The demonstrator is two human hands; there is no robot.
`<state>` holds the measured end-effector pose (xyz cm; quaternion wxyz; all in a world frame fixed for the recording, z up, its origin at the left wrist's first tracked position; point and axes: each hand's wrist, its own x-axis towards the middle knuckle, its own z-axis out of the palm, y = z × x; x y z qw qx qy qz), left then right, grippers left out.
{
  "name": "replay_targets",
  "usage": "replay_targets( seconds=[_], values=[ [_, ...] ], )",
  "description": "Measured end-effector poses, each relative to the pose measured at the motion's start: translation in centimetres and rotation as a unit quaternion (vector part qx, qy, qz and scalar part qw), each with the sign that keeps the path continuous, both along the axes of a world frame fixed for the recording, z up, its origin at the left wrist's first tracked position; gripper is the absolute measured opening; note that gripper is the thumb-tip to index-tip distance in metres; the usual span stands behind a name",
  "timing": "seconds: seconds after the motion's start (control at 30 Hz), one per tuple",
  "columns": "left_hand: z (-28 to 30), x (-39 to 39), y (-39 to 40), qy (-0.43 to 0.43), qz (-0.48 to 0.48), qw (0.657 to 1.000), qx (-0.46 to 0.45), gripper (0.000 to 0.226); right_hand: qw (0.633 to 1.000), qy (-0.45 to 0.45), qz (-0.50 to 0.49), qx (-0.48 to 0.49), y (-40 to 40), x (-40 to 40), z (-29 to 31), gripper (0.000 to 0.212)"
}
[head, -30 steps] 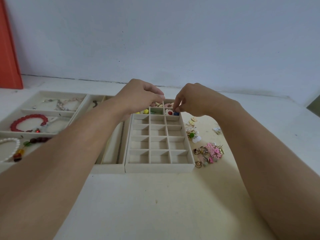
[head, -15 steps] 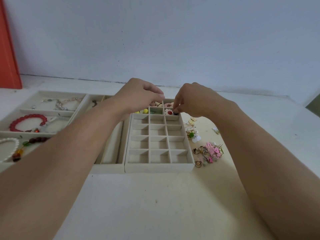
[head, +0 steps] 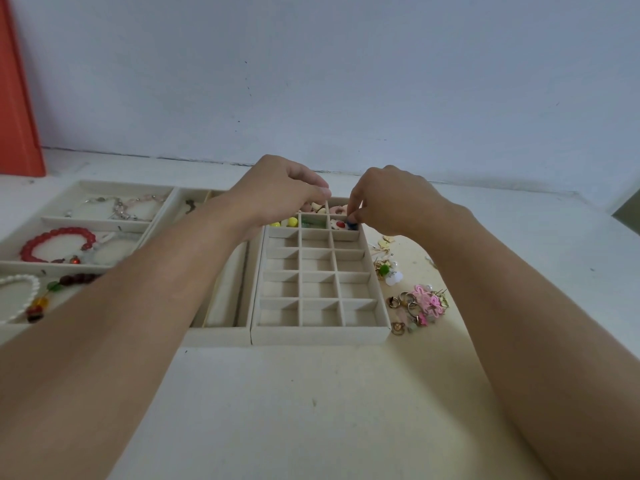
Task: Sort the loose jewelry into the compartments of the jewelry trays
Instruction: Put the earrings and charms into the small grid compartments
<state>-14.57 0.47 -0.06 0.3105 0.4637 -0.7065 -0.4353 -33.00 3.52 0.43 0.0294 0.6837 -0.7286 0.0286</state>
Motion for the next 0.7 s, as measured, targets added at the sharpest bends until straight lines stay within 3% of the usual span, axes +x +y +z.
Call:
replay_targets(
  seconds=[0.5,0.7],
  values=[
    [-0.2,0.1,-0.2,-0.014,-0.004,1.0,-0.012,0.003,1.0,0.002,0.001,-0.003,0.7,0.4,1.0,0.005],
    [-0.5,-0.2,-0.3,-0.113,-0.046,0.991,-0.059,0.011,0.999,0.033,-0.003,-0.008,0.6,0.4,0.6,0.019]
  ],
)
